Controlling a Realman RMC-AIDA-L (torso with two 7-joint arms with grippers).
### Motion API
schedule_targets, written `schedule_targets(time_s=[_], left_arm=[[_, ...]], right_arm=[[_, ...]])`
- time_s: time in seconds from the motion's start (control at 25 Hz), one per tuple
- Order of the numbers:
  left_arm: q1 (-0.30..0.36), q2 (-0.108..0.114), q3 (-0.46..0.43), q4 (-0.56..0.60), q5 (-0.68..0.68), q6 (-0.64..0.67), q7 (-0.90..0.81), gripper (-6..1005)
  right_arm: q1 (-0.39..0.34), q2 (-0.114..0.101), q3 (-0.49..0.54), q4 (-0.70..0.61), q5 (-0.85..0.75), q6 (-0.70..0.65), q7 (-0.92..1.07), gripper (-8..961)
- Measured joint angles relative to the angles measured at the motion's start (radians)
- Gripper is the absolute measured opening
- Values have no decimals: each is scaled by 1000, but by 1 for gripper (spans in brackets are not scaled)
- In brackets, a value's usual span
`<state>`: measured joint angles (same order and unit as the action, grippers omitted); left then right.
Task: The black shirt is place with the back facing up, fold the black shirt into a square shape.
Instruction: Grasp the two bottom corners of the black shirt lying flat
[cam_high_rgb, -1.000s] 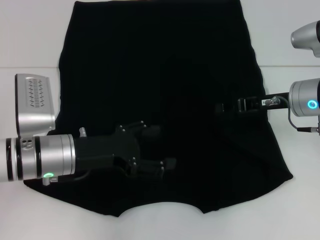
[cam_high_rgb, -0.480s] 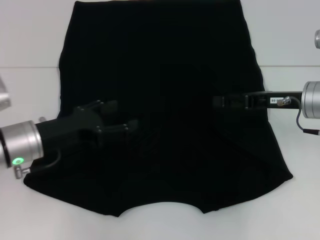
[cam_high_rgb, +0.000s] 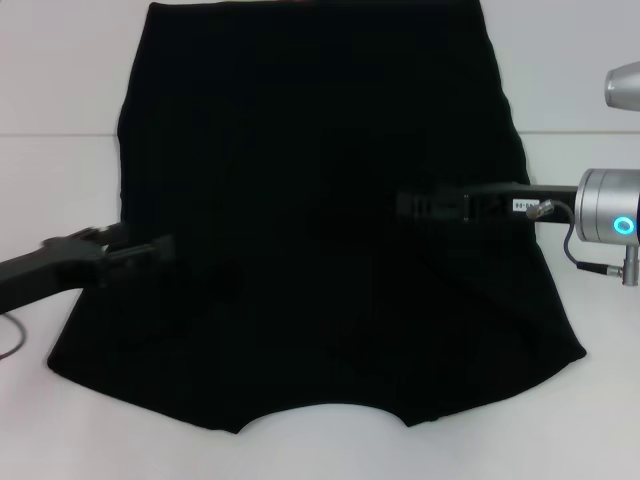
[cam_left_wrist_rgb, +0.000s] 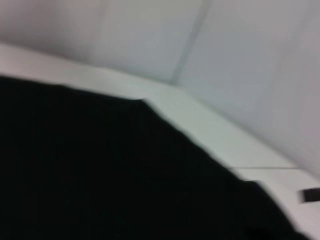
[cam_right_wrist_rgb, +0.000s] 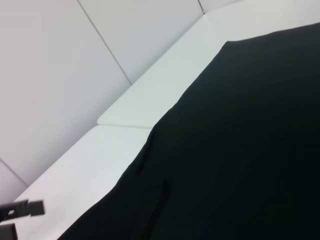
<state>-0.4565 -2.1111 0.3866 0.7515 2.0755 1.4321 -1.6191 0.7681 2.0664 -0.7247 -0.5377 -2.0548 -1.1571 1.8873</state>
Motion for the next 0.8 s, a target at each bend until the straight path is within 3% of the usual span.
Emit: schedule_targets(time_s=[0.36,0.8], left_arm=[[24,22,-147,56,235,-32,-124,949],[38,14,-122,123,371,18,40,947]], right_arm=[[11,5,1,-3,2,16,5,931],[23,3,1,-4,3,17,8,930]])
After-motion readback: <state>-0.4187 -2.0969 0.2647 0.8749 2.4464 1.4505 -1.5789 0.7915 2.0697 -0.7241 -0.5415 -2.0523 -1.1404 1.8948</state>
